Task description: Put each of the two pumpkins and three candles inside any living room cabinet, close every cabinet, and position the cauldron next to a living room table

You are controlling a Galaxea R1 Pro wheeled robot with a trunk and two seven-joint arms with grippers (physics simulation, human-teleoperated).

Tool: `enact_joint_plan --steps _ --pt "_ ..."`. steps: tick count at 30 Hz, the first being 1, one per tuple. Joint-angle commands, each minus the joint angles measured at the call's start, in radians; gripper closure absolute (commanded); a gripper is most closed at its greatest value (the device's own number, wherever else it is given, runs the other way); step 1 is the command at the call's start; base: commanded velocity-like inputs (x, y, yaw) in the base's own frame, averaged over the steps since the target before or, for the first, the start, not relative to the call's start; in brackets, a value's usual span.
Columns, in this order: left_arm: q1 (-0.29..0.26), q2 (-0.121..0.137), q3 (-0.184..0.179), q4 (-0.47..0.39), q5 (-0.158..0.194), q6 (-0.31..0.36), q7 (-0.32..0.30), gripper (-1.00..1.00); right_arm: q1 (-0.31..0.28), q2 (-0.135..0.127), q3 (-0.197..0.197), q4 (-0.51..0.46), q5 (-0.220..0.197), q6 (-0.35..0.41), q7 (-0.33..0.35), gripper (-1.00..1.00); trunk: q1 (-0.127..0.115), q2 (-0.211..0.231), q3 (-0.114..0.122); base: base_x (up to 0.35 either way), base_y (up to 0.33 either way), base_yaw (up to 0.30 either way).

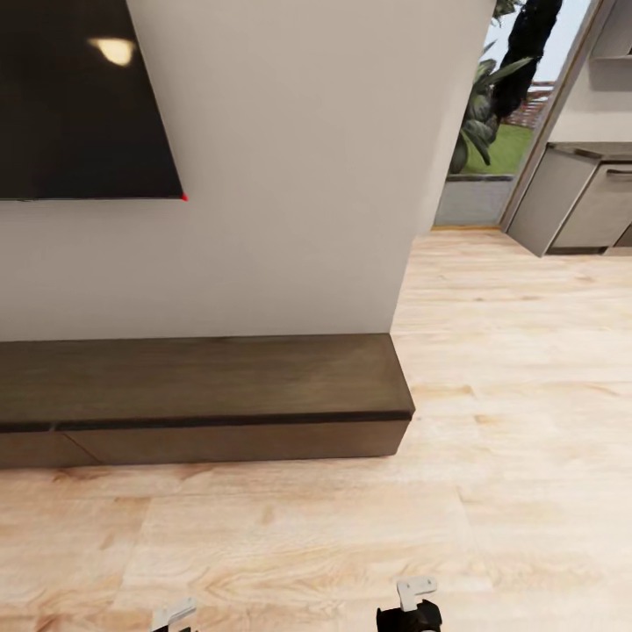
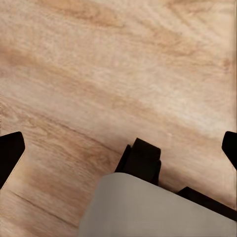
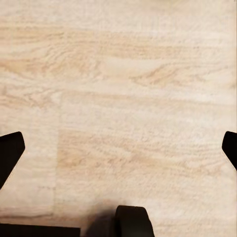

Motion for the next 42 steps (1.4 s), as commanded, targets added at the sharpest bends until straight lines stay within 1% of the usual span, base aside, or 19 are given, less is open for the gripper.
enact_joint_plan --steps 1,12,16,20,24,26,28,29,30,31,32,33,34,35,37,38,40,41,42 --pt "0.0 0.0 0.0 0.0 0.0 0.0 0.0 -1.0 0.0 0.0 0.0 0.0 0.0 0.0 0.0 -1.0 0.0 0.0 0.0 0.308 0.119 0.0" --pt "0.0 -0.001 -0.001 0.0 0.0 0.0 0.0 -1.0 0.0 0.0 0.0 -0.001 0.001 -0.001 0.0 -1.0 0.0 0.0 0.0 0.297 0.131 0.0" --pt "0.0 -0.012 -0.003 -0.005 -0.003 -0.009 0.0 -1.0 -0.001 0.0 0.004 -0.008 0.006 0.0 -0.001 -1.0 0.0 0.0 0.0 0.102 0.024 0.0" --pt "0.0 -0.013 -0.01 -0.042 -0.008 -0.013 0.0 -1.0 -0.015 0.001 0.007 -0.067 0.007 0.01 -0.014 -1.0 0.0 0.0 0.0 0.016 0.004 0.0" --pt "0.0 -0.013 -0.013 -0.088 -0.011 -0.013 0.0 -1.0 -0.024 0.011 0.008 -0.083 0.006 0.014 -0.024 -1.0 0.0 0.0 0.0 0.003 0.001 0.0" --pt "-0.001 -0.015 -0.039 -0.12 -0.011 -0.011 0.0 -1.0 -0.029 0.018 0.008 -0.086 0.005 0.015 -0.03 -1.0 0.0 0.0 0.0 0.0 0.0 0.0" --pt "-0.002 -0.016 -0.112 -0.142 -0.01 -0.008 -0.003 -1.0 -0.03 0.02 0.008 -0.086 0.014 0.015 -0.033 -1.0 0.0 0.0 0.0 0.0 0.0 0.0" --pt "-0.003 -0.016 -0.148 -0.149 -0.009 -0.006 -0.012 -1.0 -0.03 0.021 0.008 -0.086 0.026 0.015 -0.033 -1.0 0.0 0.0 0.0 0.0 0.0 0.0" --pt "-0.003 -0.016 -0.165 -0.153 -0.009 -0.005 -0.021 -1.0 -0.03 0.021 0.008 -0.087 0.035 0.016 -0.033 -1.0 0.0 0.0 0.0 0.0 0.0 0.0" --pt "-0.004 -0.015 -0.211 -0.162 -0.008 -0.004 -0.067 -1.0 -0.031 0.019 0.008 -0.087 0.062 0.016 -0.036 -1.0 0.0 0.0 0.0 0.0 0.0 0.0" --pt "-0.004 -0.015 -0.224 -0.164 -0.008 -0.003 -0.088 -1.0 -0.031 0.018 0.008 -0.087 0.07 0.016 -0.039 -1.0 0.0 0.0 0.0 0.0 0.0 0.0" --pt "-0.005 -0.012 -0.244 -0.167 -0.008 -0.002 -0.139 -1.0 -0.031 0.017 0.008 -0.087 0.084 0.017 -0.047 -1.0 0.0 0.0 0.0 0.0 0.0 0.0" --pt "-0.005 -0.01 -0.257 -0.169 -0.008 -0.002 -0.197 -1.0 -0.031 0.016 0.008 -0.087 0.095 0.016 -0.059 -1.0 0.0 0.0 0.0 0.0 0.0 0.0" --pt "-0.006 -0.008 -0.261 -0.169 -0.008 -0.001 -0.227 -1.0 -0.031 0.015 0.008 -0.087 0.098 0.016 -0.066 -1.0 0.0 0.0 0.0 0.0 0.0 0.0" --pt "-0.008 0.004 -0.273 -0.171 -0.009 0.003 -0.382 -1.0 -0.031 0.013 0.009 -0.089 0.112 0.011 -0.093 -1.0 0.0 0.0 0.0 0.0 0.0 0.0" --pt "-0.009 0.011 -0.275 -0.172 -0.009 0.005 -0.42 -1.0 -0.031 0.012 0.009 -0.09 0.113 0.008 -0.096 -1.0 0.0 0.0 0.0 0.0 0.0 0.0" --pt "-0.01 0.02 -0.276 -0.174 -0.009 0.007 -0.465 -1.0 -0.031 0.012 0.01 -0.091 0.115 0.006 -0.1 -1.0 0.0 0.0 0.0 0.0 0.0 0.0" --pt "-0.004 0.014 -0.27 -0.179 -0.003 0.005 -0.458 -1.0 -0.037 0.006 0.004 -0.085 0.109 0.0 -0.094 -1.0 0.0 0.0 0.0 0.0 0.0 0.0" --pt "0.002 0.014 -0.265 -0.185 0.002 0.005 -0.453 -1.0 -0.042 0.001 0.0 -0.081 0.104 -0.006 -0.088 -1.0 0.0 0.0 0.0 0.0 0.0 0.0"
